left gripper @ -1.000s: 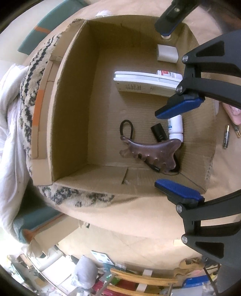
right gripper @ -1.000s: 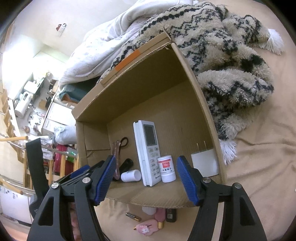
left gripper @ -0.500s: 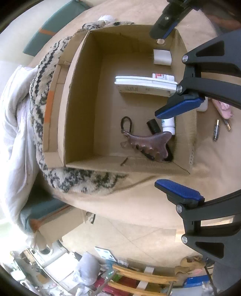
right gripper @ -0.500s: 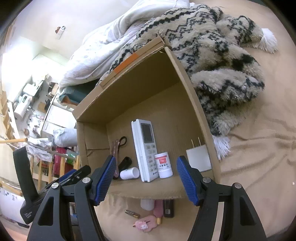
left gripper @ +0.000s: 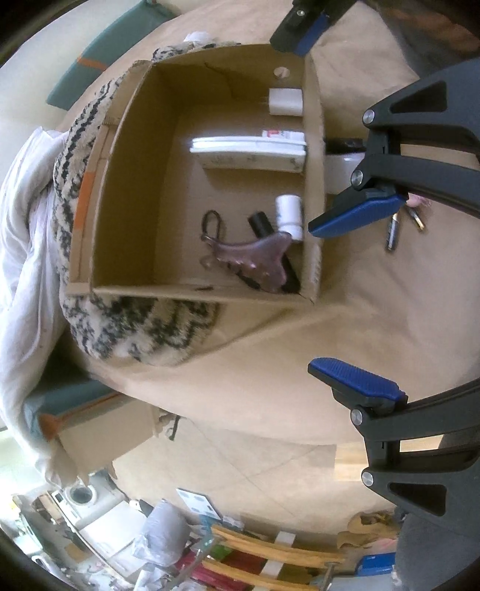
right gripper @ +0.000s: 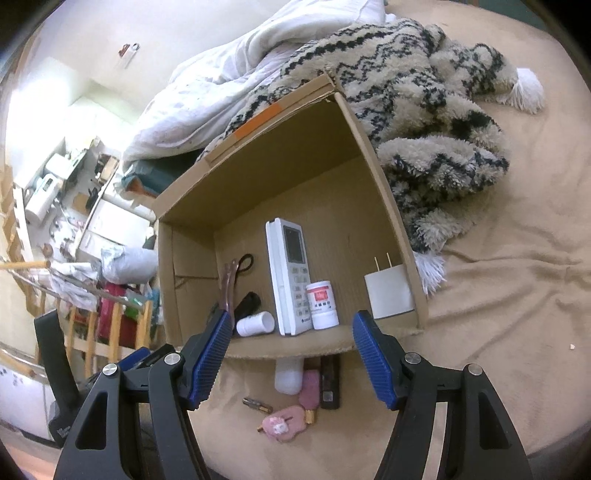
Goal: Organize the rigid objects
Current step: 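Withdraw both open grippers from the box toward the remaining items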
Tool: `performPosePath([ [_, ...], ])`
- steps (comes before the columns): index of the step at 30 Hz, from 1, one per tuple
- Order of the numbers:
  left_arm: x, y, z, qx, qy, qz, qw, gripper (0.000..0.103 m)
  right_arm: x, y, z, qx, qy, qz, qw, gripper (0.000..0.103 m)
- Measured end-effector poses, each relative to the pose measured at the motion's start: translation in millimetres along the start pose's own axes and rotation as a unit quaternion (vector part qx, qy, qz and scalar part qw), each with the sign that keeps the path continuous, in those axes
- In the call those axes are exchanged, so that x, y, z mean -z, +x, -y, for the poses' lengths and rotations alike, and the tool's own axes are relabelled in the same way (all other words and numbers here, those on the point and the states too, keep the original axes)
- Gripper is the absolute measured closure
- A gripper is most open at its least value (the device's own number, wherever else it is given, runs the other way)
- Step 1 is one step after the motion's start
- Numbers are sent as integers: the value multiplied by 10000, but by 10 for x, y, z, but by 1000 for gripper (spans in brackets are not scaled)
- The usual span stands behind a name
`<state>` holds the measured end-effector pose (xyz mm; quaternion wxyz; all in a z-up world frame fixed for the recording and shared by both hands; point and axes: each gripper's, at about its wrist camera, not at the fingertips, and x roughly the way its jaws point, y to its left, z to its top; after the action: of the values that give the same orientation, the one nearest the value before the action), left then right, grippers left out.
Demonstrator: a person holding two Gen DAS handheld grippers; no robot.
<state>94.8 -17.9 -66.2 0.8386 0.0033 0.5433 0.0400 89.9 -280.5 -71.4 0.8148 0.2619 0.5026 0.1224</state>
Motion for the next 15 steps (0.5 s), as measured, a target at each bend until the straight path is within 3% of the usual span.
performPosePath([
  [15,305,245,-263,136,-361,-338,9987,38,360,94,-121,175,-226,-368,9989,31],
])
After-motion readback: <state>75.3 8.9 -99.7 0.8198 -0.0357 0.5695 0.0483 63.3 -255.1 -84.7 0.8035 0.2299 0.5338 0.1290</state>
